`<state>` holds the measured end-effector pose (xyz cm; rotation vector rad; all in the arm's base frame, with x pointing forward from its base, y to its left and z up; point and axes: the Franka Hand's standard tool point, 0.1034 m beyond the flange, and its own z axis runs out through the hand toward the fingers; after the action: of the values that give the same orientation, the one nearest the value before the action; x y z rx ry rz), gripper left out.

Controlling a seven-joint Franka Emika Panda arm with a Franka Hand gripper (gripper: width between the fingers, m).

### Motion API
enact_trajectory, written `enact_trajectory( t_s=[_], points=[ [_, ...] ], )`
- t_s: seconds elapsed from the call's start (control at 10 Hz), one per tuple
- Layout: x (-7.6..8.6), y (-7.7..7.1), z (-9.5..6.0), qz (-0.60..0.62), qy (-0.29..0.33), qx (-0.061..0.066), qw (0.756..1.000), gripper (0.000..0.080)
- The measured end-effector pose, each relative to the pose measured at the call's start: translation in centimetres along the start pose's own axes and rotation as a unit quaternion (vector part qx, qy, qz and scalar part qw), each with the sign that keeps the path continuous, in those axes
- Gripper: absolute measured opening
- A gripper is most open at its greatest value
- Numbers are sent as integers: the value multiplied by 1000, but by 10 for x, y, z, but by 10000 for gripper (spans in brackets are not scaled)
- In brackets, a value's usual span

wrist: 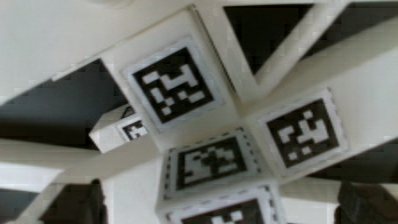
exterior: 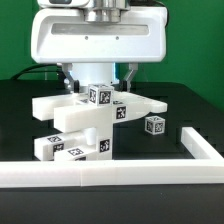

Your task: Assemble chair

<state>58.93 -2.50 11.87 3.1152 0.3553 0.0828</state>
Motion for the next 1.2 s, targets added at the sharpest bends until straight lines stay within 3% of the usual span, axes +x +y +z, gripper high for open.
enact_trajectory(
  t_s=[0.3,0.5,0.6,0.7,1.2],
  points=[
    [0,2,0,-114,-3,-5,994,648],
    [-1,3,0,-119,-4,-6,993,398],
    [-1,3,0,-119,-4,-6,993,398],
    [-1,3,0,-114,-4,-6,993,285],
    [-1,3,1,2,-3,-5,1000,285]
  ],
)
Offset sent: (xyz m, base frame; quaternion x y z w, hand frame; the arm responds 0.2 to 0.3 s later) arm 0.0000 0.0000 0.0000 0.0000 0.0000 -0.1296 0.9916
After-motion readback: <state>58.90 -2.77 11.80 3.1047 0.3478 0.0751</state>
